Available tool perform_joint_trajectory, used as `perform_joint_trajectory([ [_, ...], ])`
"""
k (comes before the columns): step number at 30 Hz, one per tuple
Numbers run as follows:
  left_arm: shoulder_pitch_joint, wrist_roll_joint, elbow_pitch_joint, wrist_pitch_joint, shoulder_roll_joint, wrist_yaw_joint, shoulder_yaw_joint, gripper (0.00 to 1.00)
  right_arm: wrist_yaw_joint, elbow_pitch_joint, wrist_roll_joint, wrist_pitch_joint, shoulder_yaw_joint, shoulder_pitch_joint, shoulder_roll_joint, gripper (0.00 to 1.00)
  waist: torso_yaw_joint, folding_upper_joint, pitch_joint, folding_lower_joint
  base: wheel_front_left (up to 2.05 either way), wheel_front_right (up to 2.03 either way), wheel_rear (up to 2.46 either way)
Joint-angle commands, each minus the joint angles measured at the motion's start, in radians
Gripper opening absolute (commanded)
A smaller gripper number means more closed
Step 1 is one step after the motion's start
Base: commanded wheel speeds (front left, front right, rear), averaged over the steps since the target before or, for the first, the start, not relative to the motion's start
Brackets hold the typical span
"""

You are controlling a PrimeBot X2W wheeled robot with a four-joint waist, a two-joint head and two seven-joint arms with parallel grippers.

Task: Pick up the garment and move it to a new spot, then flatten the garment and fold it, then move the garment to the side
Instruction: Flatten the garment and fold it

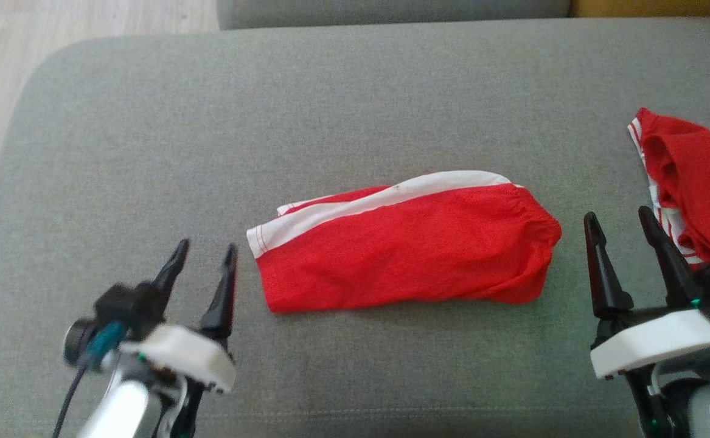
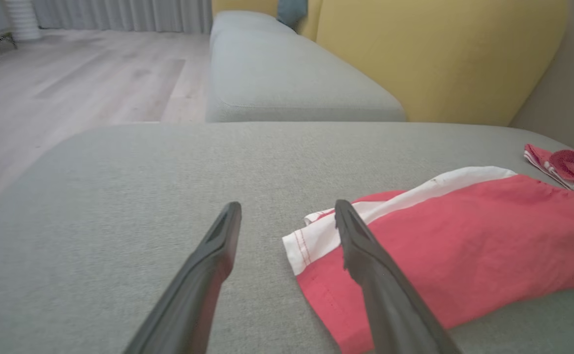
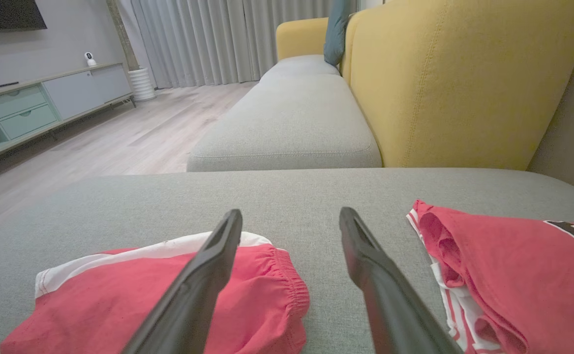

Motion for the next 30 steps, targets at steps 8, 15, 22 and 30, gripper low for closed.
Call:
perform_joint_trajectory([
  [8,-0.248,-0.108,0.231,0.177,-0.018,-0.148,-0.022,1.0,0.004,-0.021,0.021,-0.011,0.044,-0.049,-0.006,1.0,-0.033,-0.0001,0.067,0.0,0.0,0.0,0.0],
  [15,-0.333,-0.156,0.415,0.186,-0.047,-0.209,-0.024,1.0,0.004,-0.003,0.042,-0.022,0.041,-0.053,-0.006,1.0,-0.053,-0.0001,0.09,0.0,0.0,0.0,0.0],
  [22,-0.388,-0.154,0.554,0.155,-0.064,-0.235,-0.048,0.0,0.004,0.018,0.043,-0.028,0.036,-0.063,-0.006,1.0,-0.055,-0.0001,0.105,0.0,0.0,0.0,0.0],
  [30,-0.428,-0.135,0.59,0.098,-0.071,-0.241,-0.068,0.0,0.004,0.082,0.079,0.069,0.08,-0.203,-0.101,1.0,-0.037,-0.0001,0.134,0.0,0.0,0.0,0.0],
])
